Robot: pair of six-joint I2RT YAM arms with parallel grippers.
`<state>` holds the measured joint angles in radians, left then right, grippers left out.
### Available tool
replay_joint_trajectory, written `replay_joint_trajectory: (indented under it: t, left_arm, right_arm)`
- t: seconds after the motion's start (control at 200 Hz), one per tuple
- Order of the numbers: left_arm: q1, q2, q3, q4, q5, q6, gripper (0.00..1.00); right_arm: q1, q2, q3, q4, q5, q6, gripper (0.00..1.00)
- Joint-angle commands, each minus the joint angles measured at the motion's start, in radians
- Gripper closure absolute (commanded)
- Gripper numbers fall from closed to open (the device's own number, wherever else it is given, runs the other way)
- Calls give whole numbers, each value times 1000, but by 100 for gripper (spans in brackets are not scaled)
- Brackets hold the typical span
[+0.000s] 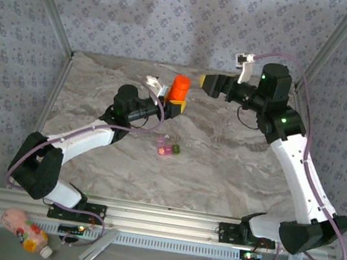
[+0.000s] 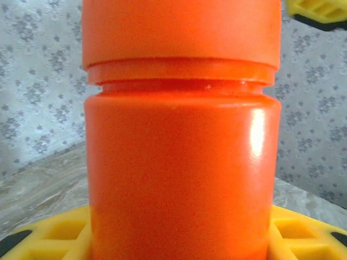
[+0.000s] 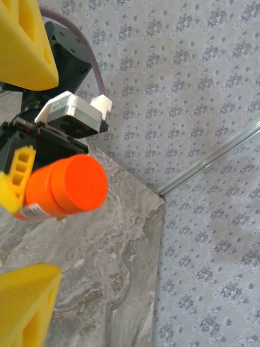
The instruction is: Sort the pills into containers
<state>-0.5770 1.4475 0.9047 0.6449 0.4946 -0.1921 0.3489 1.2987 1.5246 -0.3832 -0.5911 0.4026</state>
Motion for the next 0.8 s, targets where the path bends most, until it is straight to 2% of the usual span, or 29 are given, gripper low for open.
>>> replay_joint_trajectory:
  t: [0.0, 0.07, 0.21, 0.795]
  left_arm:
    - [12, -11, 60, -2, 126, 2, 100]
    - [12, -8, 78, -35, 180, 2, 100]
    - [11, 0, 104, -91, 254, 2, 100]
    - [11, 20, 113, -104, 280, -1, 100]
  right_arm:
    - [-46, 50, 36, -39, -230, -112, 16]
    - [-58, 80, 55, -60, -287, -155, 16]
    - [-54, 138, 95, -95, -319, -193, 17]
    - [27, 220, 144, -177, -261, -244, 20]
